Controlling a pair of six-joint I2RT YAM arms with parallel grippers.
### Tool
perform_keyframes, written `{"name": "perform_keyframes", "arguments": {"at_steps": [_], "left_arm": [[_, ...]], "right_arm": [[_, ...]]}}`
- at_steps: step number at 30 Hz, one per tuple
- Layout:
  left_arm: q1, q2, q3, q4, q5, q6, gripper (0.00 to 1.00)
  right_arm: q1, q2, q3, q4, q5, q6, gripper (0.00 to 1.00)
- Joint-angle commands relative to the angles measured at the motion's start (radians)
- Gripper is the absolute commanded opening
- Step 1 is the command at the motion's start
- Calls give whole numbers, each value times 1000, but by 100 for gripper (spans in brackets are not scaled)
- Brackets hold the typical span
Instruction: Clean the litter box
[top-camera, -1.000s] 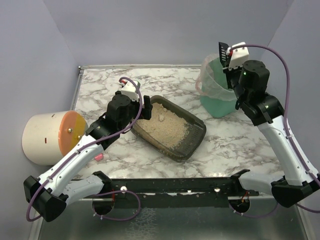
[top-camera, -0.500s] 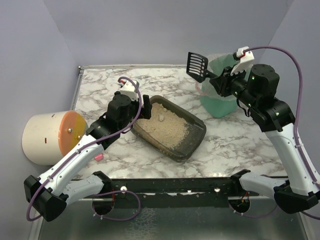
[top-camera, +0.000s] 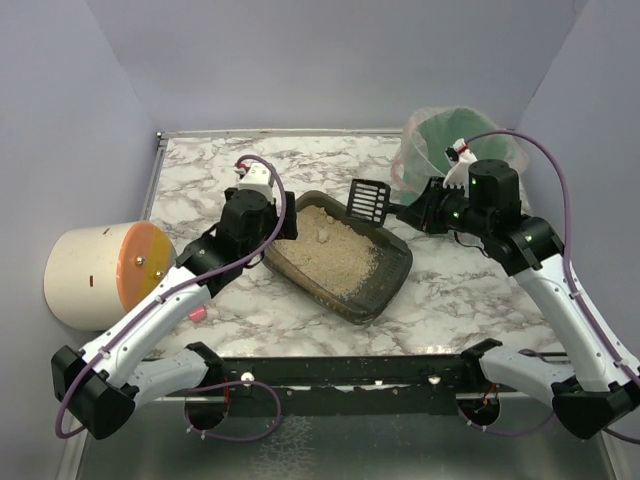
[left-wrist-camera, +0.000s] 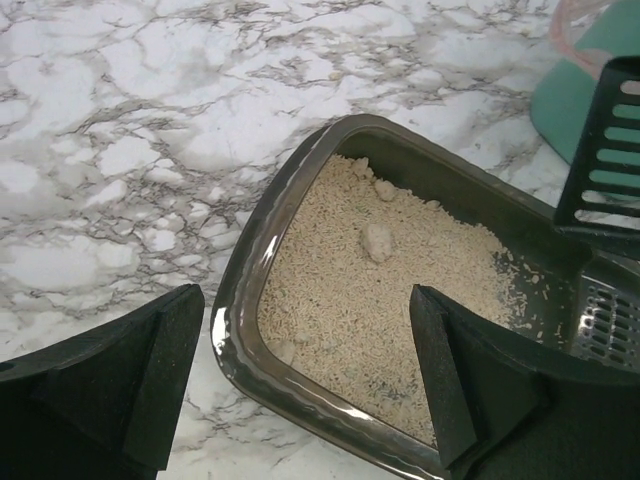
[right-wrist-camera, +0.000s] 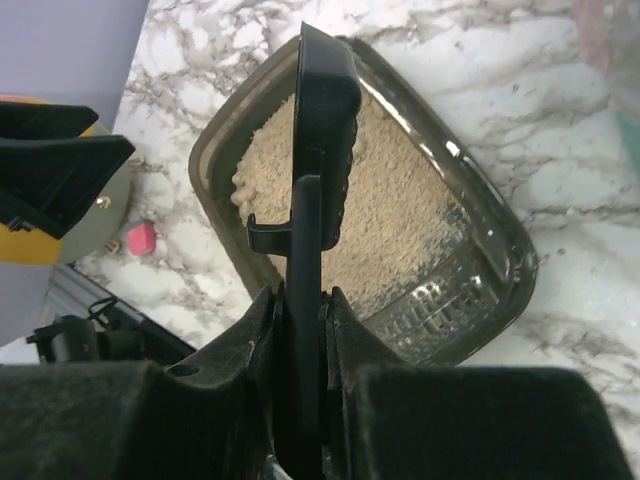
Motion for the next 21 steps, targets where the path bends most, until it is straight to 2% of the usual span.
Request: {"name": "perform_keyframes", "arguments": {"at_steps": [1,4,7,11,21], "left_arm": [[-3,41,0,-45,-90,13,92],[-3,80,-11,-55,-102,-2,94],[2,140,-6,-74,-88,-16,91],[27,230,19,-104,-66,-22,89],[113,344,38,-116,54,-33,83]], "right_arm": [[3,-17,-6,-55,-77,119,0],[4,52,44,-171,-82,116,1],[3,85,38,-228,-79,155,1],[4,76,1,-198,-134,183,1],[15,165,-52,-198,-102,289,1]]}}
